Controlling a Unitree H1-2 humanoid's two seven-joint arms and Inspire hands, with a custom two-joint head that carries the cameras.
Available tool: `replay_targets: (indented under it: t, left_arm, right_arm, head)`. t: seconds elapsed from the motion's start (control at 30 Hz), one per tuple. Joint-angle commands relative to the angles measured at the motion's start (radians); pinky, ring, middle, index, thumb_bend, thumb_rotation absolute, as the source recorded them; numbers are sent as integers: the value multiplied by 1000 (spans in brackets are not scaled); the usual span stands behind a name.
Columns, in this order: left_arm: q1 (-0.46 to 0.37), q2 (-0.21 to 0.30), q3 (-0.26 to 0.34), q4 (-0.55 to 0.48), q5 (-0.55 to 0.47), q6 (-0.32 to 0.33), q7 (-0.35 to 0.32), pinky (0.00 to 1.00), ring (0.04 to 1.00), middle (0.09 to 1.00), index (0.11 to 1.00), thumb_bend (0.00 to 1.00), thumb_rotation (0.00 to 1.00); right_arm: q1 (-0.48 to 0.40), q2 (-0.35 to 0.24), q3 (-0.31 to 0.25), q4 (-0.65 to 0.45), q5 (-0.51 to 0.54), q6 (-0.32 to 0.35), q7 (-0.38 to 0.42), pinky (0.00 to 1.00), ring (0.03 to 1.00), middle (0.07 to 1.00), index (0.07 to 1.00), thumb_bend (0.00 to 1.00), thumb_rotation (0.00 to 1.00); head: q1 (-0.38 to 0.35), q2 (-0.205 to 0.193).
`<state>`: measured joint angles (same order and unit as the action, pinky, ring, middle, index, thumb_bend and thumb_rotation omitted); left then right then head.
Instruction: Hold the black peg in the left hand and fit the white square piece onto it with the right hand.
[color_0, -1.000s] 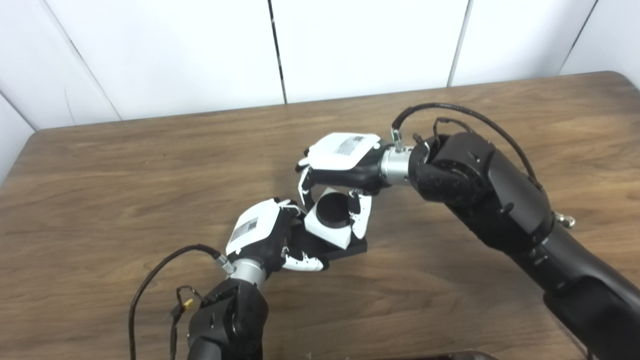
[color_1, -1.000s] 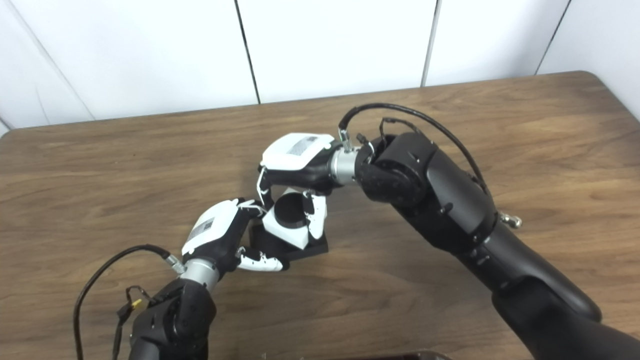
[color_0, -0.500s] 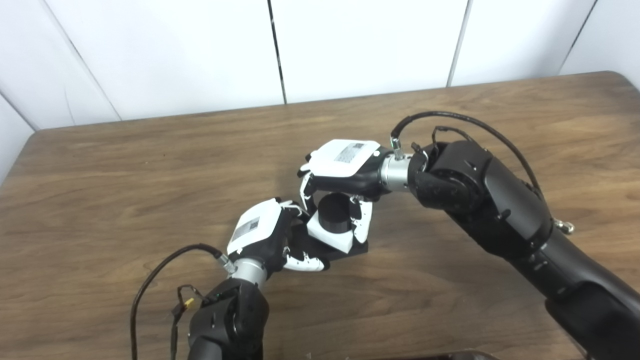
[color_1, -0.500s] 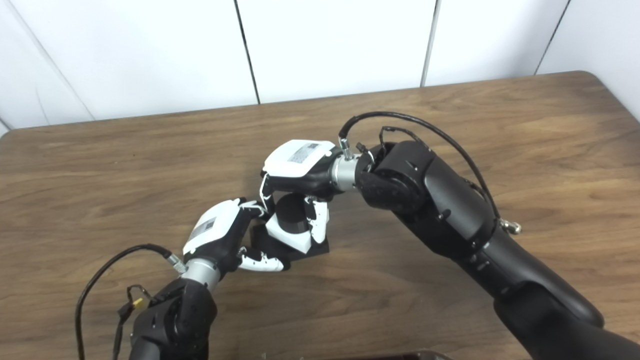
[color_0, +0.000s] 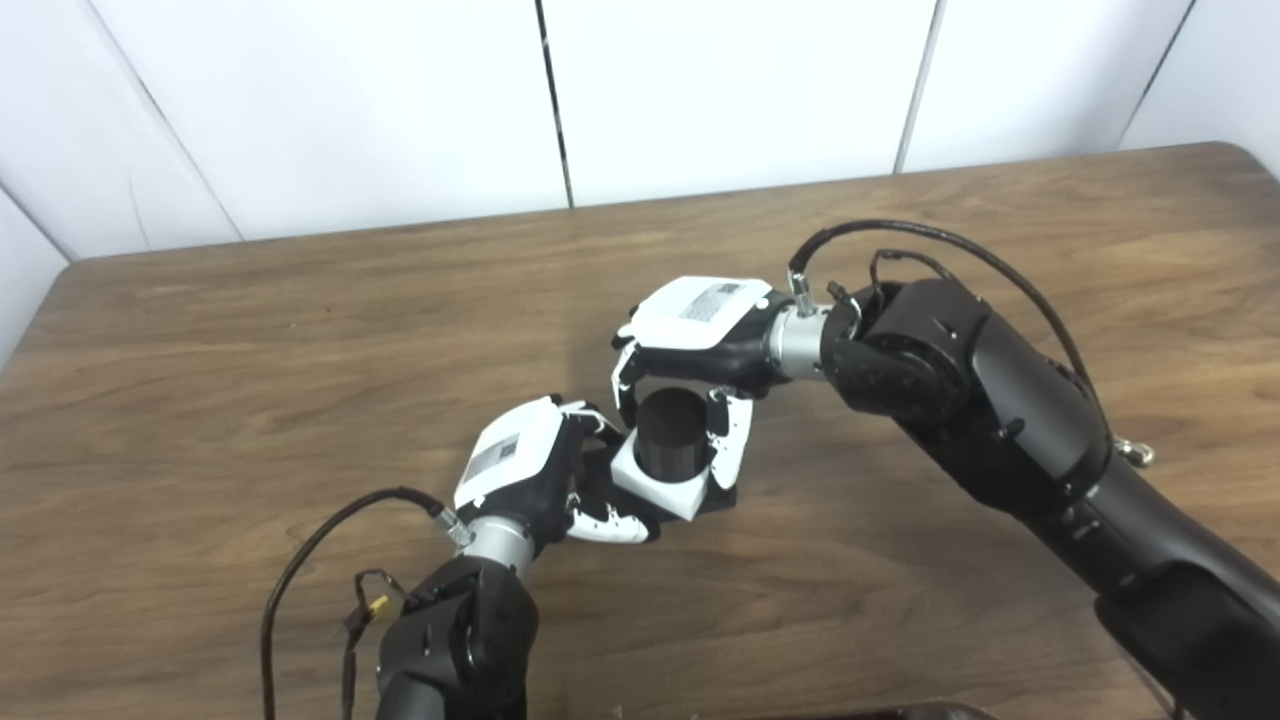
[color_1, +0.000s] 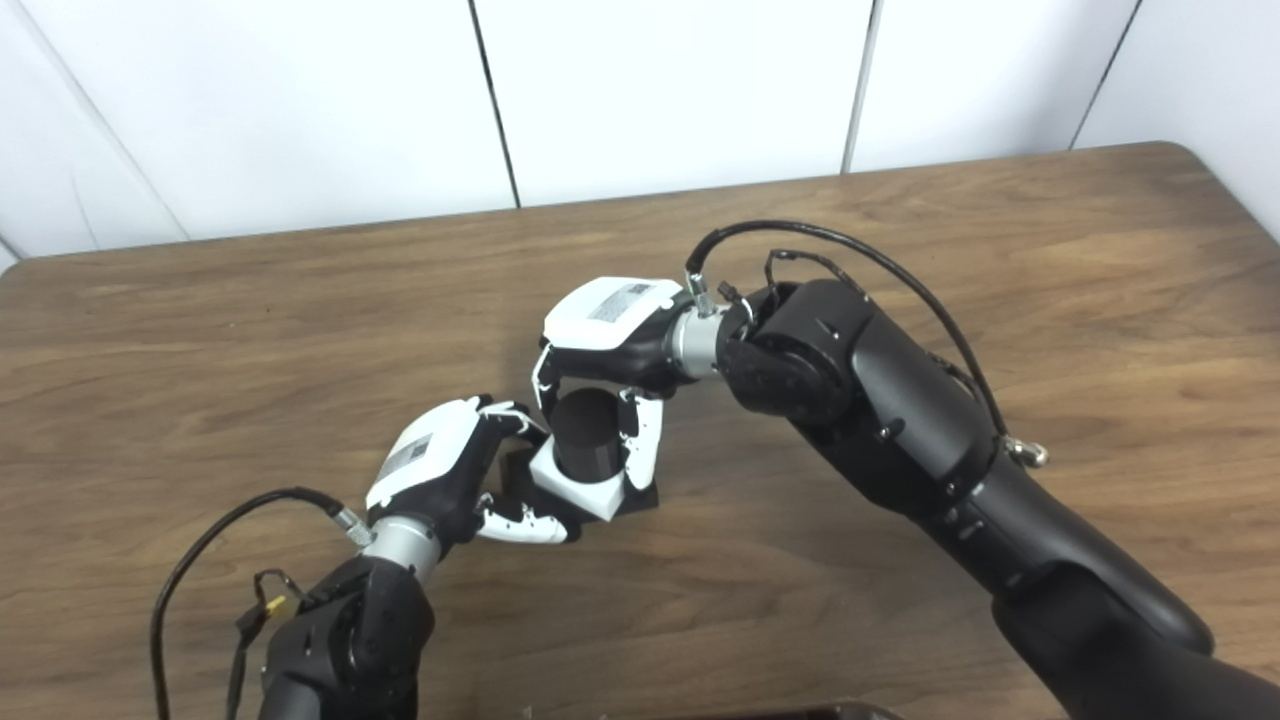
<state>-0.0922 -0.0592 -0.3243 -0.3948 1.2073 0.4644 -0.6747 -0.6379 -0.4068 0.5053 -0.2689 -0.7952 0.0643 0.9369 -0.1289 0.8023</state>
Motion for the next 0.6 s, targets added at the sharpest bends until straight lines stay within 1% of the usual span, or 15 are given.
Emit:
replay_targets:
  t: [0.0,0.17,0.4,0.57]
  left_arm:
    - [12,5,-17,18,0,3,-42,1000,1000,901,485,519,58]
    - [14,6,-16,21,-12,3,-30,1000,1000,900,486,519,58]
    - [13,3,-17,26,-7,1,-30,1000,1000,898,486,519,58]
    - [13,-5,-15,27,2,3,-37,1000,1000,897,486,519,58]
  right_arm:
    - [-39,-2,-7,-10,-1,2,3,1000,949,824,734,1000,310]
    - [-52,-3,-2,-6,-11,7,34,1000,982,879,812,1000,376]
    - [-67,-1,-7,-6,-17,14,57,1000,1000,917,871,1000,393]
    - [-89,-2,-24,-13,-1,35,80,1000,1000,938,897,1000,394]
  head:
    - [-1,1]
    - [-2,4]
    - [-5,2]
    - [-5,-1]
